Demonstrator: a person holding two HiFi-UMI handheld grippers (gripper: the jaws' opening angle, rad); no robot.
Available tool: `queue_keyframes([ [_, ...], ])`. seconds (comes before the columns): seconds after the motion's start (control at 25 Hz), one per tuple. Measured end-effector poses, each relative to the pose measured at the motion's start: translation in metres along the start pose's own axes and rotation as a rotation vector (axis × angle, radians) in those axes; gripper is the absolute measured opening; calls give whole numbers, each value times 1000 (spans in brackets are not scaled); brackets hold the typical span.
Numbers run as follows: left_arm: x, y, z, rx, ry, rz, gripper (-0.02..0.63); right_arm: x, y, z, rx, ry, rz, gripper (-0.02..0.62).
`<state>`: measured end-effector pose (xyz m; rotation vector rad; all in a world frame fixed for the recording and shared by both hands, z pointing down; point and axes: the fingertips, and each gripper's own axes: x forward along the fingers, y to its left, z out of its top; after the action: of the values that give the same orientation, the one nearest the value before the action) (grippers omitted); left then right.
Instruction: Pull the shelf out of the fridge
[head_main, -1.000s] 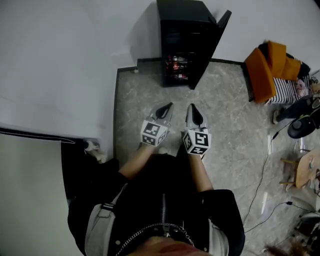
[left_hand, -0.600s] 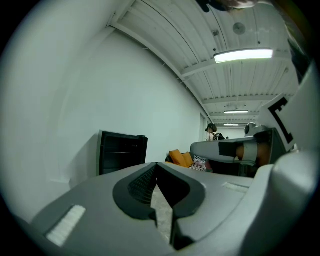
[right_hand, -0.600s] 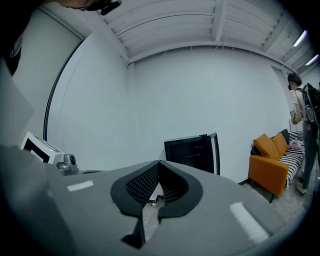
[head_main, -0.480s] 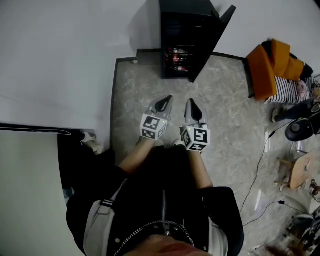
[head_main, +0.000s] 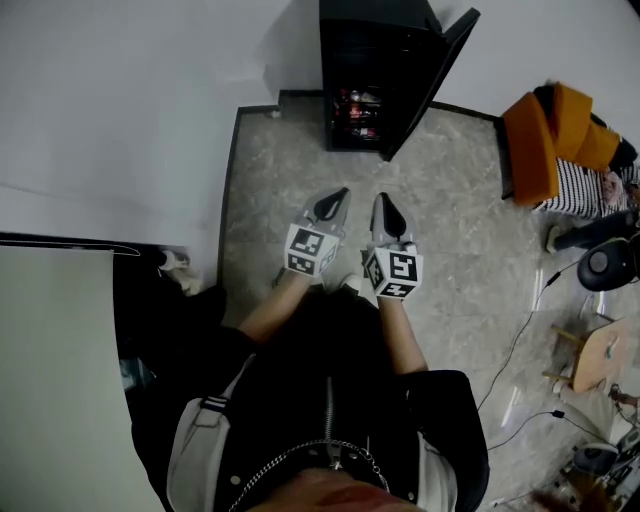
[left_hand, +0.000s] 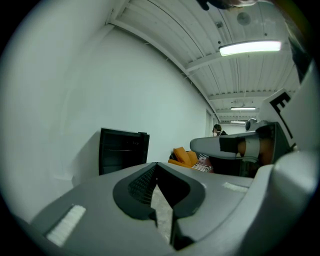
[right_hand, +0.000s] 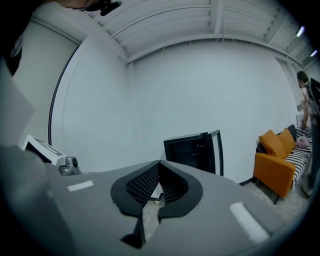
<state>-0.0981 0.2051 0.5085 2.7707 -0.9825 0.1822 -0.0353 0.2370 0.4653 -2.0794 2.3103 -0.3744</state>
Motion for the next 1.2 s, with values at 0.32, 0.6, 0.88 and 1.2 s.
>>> queue_keyframes([
  [0.32, 8, -21, -4, 10, 5, 60, 3, -8, -19, -3, 1, 4, 73, -9],
  [0.6, 16, -27, -6, 20, 20, 88, 3, -7, -30, -4, 6, 12, 102, -9],
  [0.88, 45, -20, -5, 18, 10, 89, 3, 9, -53, -8, 21, 22, 97, -9],
  [1.2, 96, -4, 4, 1, 10, 61, 3, 47, -83, 3, 6, 29, 73, -9],
])
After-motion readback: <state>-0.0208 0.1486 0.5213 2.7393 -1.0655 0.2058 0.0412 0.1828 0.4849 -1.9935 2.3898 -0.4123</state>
